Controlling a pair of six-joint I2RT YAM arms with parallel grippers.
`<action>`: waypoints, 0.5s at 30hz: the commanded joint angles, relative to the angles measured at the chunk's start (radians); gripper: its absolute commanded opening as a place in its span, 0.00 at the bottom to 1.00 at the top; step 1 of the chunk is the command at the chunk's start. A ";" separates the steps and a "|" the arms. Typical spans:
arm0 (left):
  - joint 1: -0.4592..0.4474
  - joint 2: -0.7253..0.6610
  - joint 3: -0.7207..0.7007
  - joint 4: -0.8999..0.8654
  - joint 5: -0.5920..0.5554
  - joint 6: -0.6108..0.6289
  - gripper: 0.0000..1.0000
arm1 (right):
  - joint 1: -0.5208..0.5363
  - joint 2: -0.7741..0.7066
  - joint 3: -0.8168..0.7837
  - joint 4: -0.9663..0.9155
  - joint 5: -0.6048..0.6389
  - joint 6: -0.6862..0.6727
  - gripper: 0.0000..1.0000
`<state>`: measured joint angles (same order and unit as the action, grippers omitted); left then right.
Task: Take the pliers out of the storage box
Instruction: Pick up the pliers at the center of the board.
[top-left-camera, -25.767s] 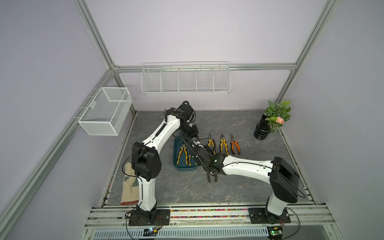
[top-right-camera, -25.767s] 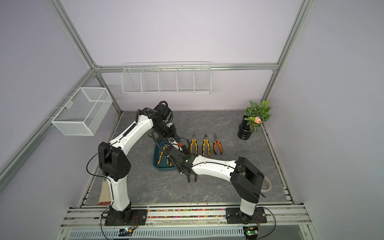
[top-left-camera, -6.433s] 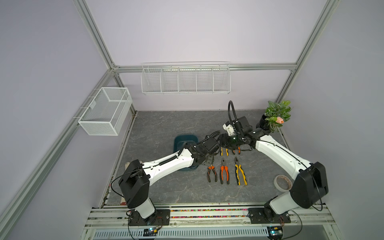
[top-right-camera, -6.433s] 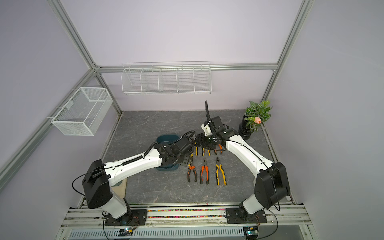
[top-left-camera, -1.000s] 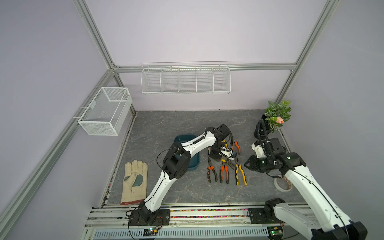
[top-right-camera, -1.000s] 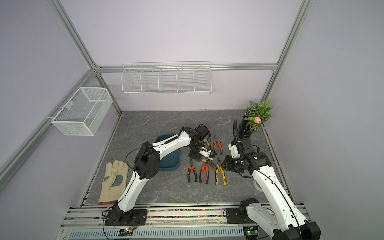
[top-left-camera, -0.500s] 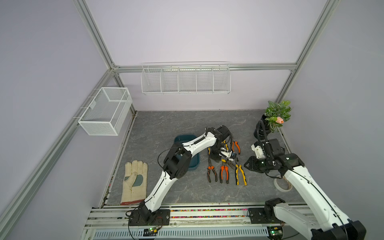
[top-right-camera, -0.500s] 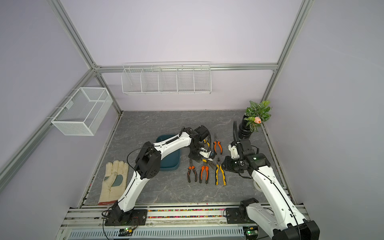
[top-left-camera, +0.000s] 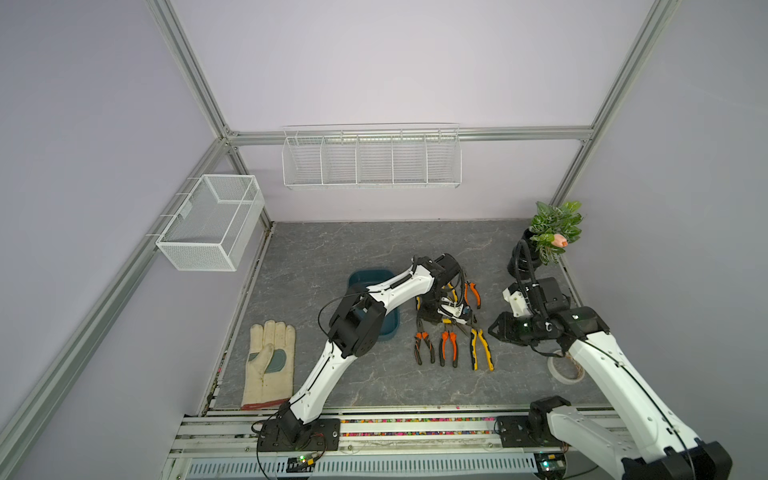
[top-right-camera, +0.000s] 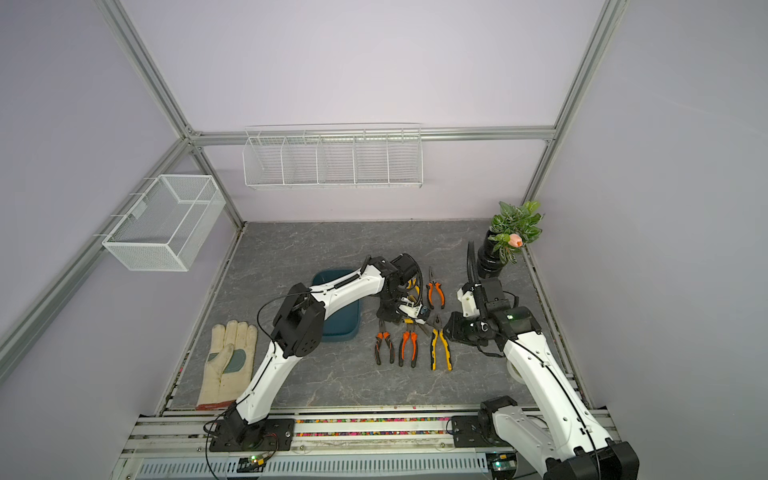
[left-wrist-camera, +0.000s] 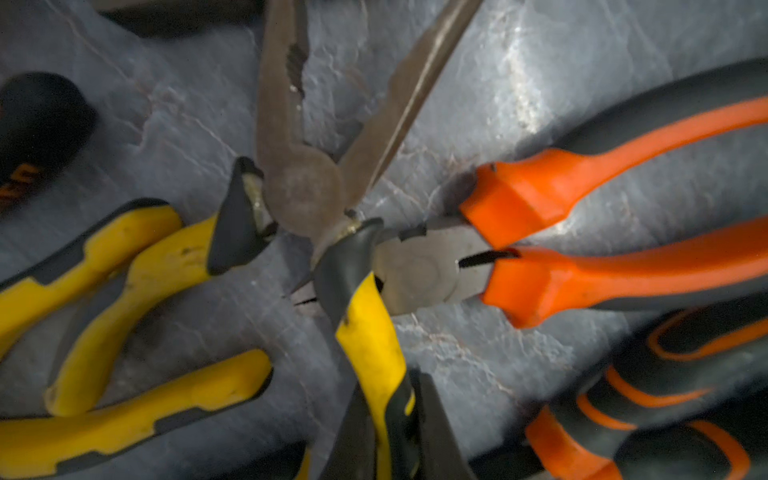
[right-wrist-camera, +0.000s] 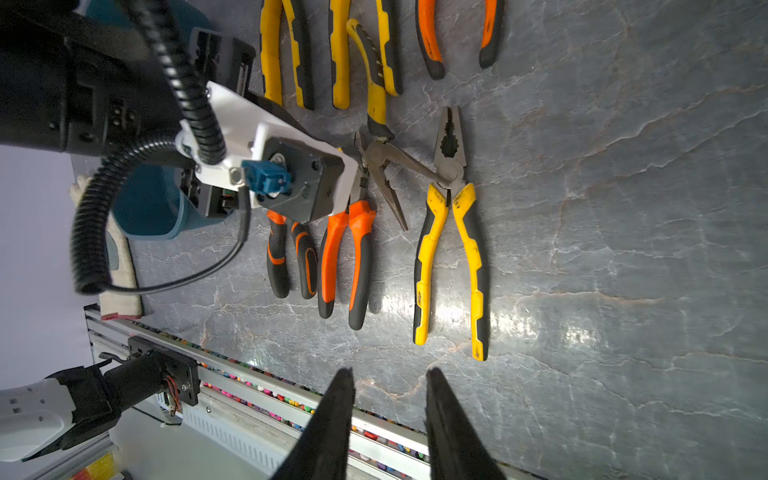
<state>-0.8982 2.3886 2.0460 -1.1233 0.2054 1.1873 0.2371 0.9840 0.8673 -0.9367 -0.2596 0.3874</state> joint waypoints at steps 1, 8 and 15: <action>-0.008 0.023 0.035 -0.016 -0.006 0.050 0.00 | -0.005 -0.007 -0.014 0.013 -0.015 -0.020 0.33; -0.008 0.018 0.042 -0.025 -0.012 0.046 0.00 | -0.005 -0.007 -0.014 0.013 -0.015 -0.020 0.33; -0.009 -0.014 0.040 -0.034 -0.020 0.051 0.00 | -0.006 -0.008 -0.013 0.012 -0.012 -0.021 0.33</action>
<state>-0.9035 2.3894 2.0518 -1.1282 0.1875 1.1870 0.2371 0.9840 0.8673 -0.9340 -0.2596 0.3874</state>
